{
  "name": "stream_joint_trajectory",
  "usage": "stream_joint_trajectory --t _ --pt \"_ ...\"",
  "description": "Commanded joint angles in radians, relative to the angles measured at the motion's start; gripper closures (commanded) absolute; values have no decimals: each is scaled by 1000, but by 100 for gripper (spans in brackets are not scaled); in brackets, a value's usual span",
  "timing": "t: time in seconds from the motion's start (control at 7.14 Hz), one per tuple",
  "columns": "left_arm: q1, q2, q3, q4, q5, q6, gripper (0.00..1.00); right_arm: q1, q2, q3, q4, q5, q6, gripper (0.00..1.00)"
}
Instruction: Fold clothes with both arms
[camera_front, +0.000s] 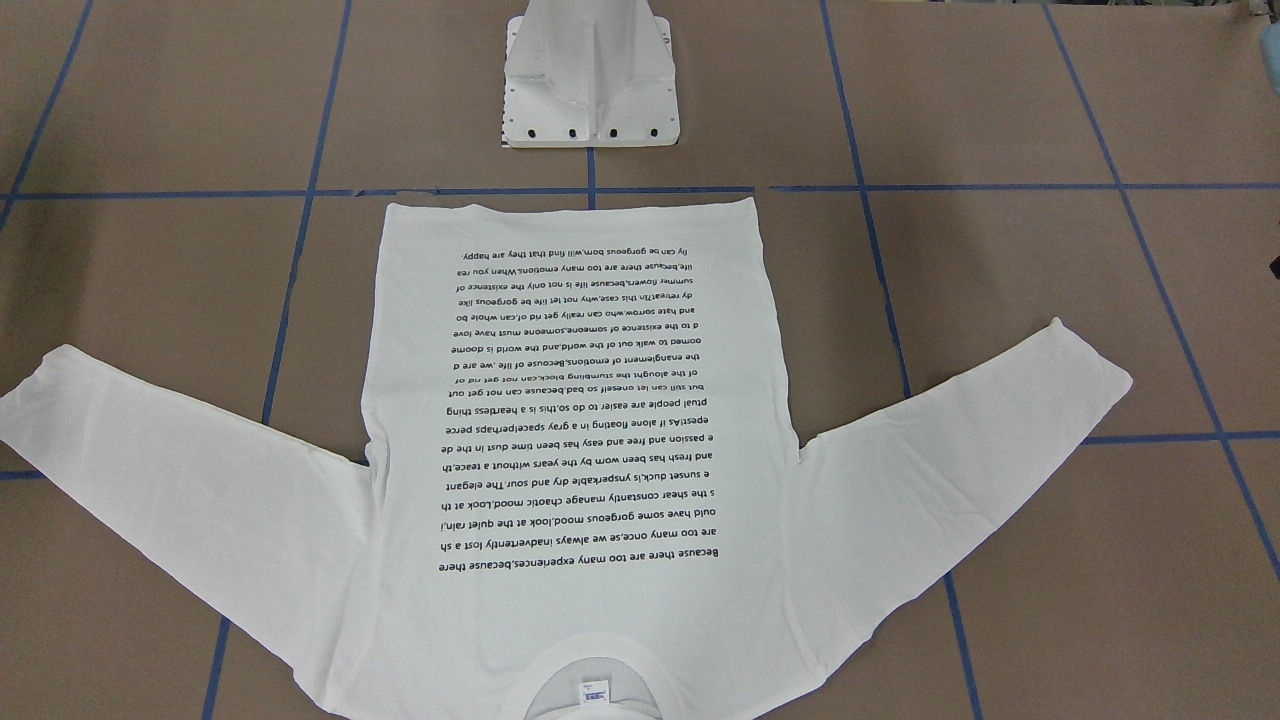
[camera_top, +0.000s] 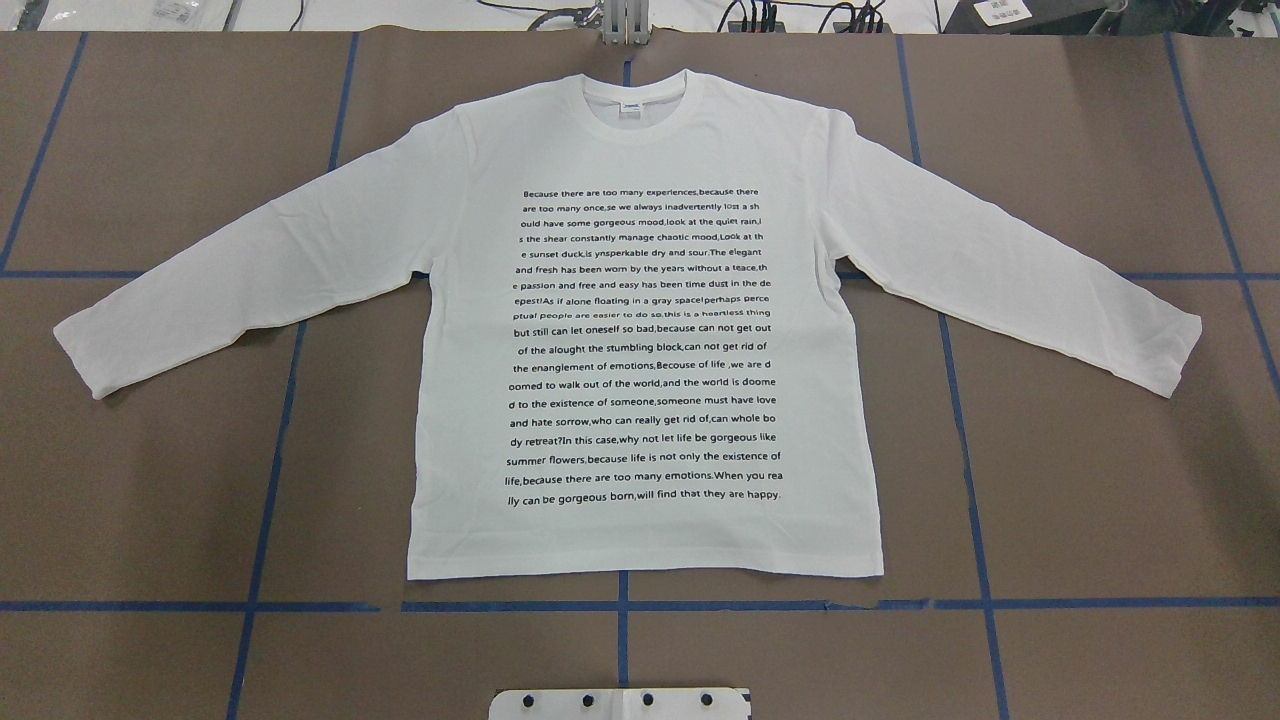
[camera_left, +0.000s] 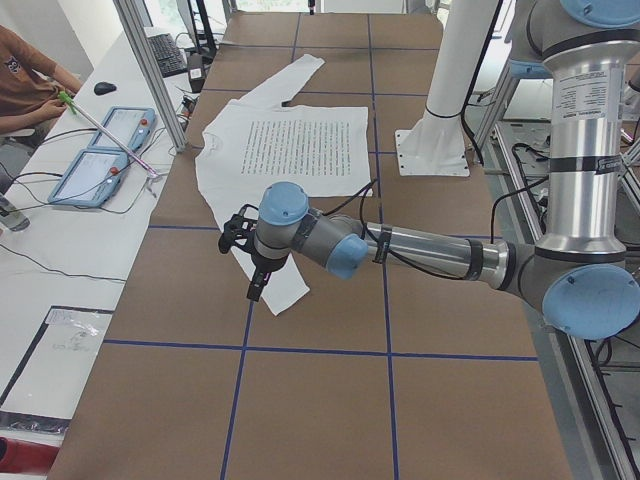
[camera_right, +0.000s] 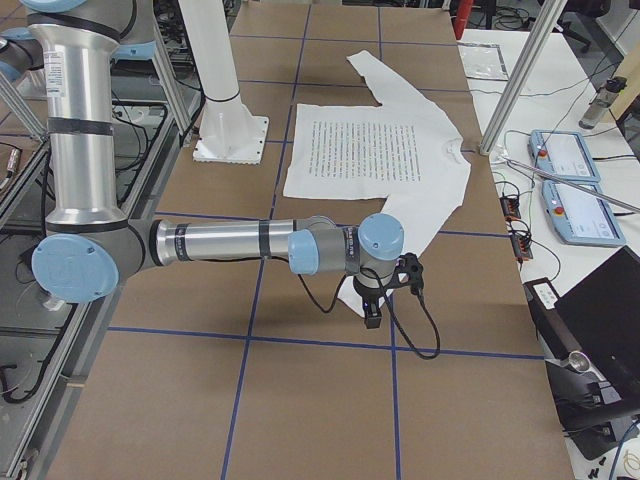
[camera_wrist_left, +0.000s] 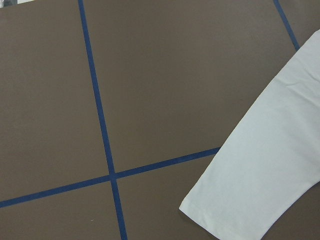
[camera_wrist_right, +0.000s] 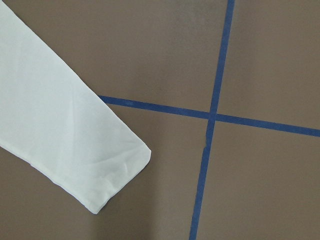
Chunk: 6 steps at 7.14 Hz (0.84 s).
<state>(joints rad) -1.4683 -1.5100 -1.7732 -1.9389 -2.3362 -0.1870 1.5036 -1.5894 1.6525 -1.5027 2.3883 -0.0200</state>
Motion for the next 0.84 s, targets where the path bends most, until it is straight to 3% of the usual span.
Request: stream_joint_trajectory --t 0.0,0.7 --pt "0 -7 -8 8 0 -8 0 -9 -17 -5 48 5 6 0" --pt "14 1 -12 -5 -3 -20 0 -49 -17 0 50 3 14 0"
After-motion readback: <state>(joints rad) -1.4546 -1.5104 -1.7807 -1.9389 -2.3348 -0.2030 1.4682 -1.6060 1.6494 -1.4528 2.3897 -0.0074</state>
